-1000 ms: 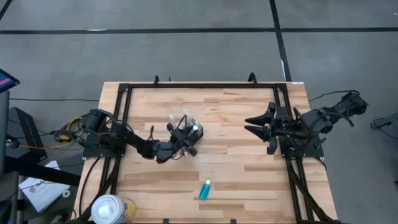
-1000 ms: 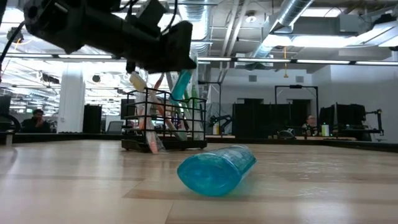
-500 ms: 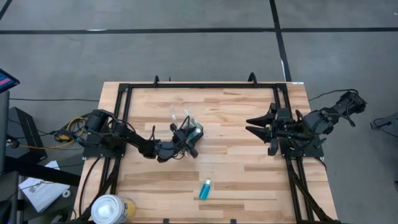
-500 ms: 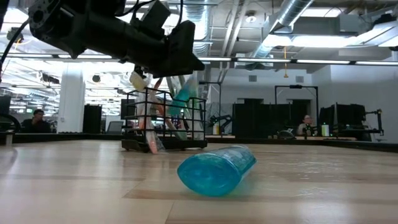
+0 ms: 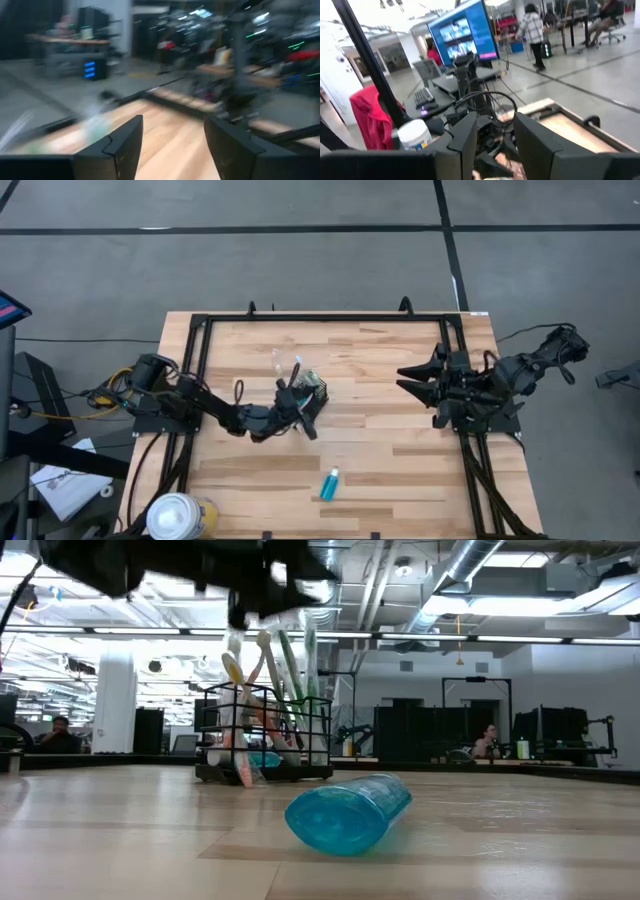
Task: Pick & Place toothbrushing station
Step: Put the blue mouthwash into the wire organizer
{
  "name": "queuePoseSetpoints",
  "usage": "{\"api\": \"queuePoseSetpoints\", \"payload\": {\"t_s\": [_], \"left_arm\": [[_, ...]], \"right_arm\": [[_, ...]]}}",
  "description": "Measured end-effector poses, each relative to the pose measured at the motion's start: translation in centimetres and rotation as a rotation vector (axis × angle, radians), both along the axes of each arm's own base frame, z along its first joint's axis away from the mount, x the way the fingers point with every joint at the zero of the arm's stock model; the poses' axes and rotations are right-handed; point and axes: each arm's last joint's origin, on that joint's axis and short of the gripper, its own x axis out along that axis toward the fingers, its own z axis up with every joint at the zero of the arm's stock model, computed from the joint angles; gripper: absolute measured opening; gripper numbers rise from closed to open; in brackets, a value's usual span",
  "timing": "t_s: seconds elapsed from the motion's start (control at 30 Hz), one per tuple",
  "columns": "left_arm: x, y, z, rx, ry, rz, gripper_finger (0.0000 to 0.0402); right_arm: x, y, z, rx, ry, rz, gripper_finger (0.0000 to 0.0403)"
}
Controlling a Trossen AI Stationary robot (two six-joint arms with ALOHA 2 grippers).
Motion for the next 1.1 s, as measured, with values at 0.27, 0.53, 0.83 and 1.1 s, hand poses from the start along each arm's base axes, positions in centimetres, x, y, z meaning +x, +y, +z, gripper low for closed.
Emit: {"api": "queuePoseSetpoints", "payload": {"t_s": [0.27, 0.53, 0.83, 1.1], "left_arm": [[-2.0, -2.0, 6.6, -0.049, -0.064, -0.214, 0.0183], [-4.6, -3.5, 8.2, -0.680, 0.081, -0.413, 0.0184], [-1.2, -6.7, 5.0, -0.925, 0.205, -0.403, 0.0184], [3.8, -8.4, 2.1, -0.984, 0.388, -0.430, 0.0184]], "right_arm": [[-0.5, -0.1, 1.5, 0.023, -0.096, 0.005, 0.0120], [-1.1, 0.2, 2.8, 0.059, -0.131, 0.018, 0.0120], [-1.1, 0.2, 2.9, 0.063, -0.139, 0.018, 0.0120], [-0.9, 1.0, 1.6, 0.096, -0.039, 0.060, 0.0120]]}}
